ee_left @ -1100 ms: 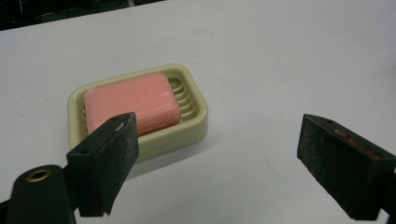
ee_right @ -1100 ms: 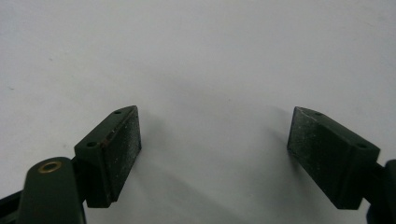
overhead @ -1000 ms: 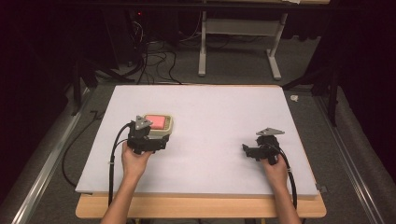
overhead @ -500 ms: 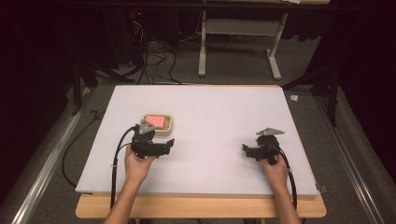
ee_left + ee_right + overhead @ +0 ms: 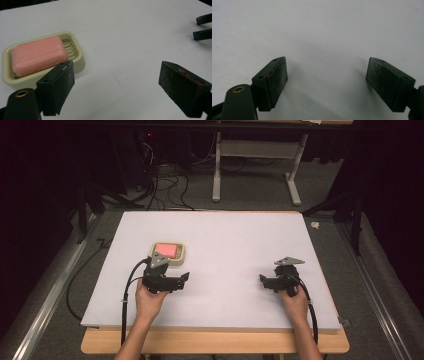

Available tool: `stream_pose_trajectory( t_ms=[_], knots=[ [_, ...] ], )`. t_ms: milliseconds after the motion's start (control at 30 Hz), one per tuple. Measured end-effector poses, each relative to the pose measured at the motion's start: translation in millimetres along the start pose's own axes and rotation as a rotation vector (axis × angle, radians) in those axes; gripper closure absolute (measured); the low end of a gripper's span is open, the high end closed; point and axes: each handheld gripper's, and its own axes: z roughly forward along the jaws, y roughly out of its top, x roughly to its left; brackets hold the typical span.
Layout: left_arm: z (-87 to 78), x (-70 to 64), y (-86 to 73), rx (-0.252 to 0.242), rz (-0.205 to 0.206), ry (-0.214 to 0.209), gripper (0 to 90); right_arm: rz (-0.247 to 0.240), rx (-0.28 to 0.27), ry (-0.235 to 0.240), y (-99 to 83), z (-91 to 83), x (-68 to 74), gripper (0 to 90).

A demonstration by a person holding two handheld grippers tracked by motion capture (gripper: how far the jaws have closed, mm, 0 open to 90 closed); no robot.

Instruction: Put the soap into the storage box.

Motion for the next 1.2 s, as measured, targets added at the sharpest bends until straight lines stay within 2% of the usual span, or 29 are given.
stream_pose_trajectory(
  t_ms=[267,400,667,833,1200],
  knots=[
    [1.5,-5.8,-5.3,0.011,0.006,-0.017,14.2,0.0,0.0,-0.001,0.0,0.0,0.0,18.0],
    [3.8,-10.1,-9.5,0.017,0.008,-0.04,14.3,0.0,0.0,0.0,0.0,0.0,0.0,18.0],
    [6.9,-15.5,-11.8,0.023,0.014,-0.051,14.5,0.0,0.0,0.0,0.0,0.0,0.0,18.0],
    [12.5,-16.6,-14.7,0.032,0.002,-0.06,14.6,-0.001,0.0,0.0,0.0,0.0,-0.1,18.0],
    [27.3,-20.5,-18.9,0.064,0.005,-0.063,14.8,-0.002,0.0,0.0,0.0,0.0,-0.1,18.0]
  ],
)
